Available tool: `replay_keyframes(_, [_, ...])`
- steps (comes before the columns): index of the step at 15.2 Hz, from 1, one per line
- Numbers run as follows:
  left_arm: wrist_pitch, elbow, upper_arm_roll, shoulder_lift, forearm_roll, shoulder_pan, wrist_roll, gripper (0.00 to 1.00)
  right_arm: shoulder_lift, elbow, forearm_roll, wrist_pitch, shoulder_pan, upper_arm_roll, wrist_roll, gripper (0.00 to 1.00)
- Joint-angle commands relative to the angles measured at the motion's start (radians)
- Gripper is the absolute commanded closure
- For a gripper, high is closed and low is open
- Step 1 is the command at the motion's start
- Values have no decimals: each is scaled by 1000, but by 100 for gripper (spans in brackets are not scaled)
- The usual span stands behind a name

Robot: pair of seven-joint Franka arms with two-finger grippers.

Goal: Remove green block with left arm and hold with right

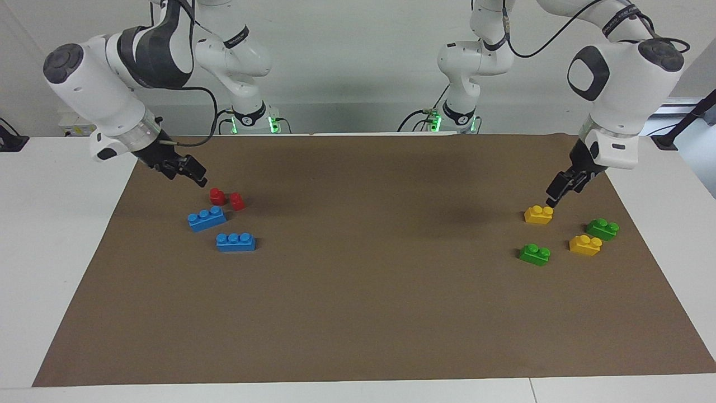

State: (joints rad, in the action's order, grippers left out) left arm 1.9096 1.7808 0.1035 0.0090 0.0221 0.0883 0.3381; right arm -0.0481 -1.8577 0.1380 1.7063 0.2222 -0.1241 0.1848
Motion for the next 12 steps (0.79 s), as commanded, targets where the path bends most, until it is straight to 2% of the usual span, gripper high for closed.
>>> replay_keyframes(1, [-96,-18,5,-46,7,5,-118,0,-79,-15,-41,-60,-23,-5,-76,0])
replay_keyframes(3, [-194,-73,5,-46,7,5,-186,0,-110,-14,-76,-74,-43,-5,-132,0])
replay_keyframes(6, [-309,-113,1,-53,7,7,-263,0,-95,12,-95,-54,-60,-5,-142,0])
replay_keyframes(12, [-371,-115,-21,-95,2,7,-329,0,43,216,-136,-128,-66,-5,-145,0])
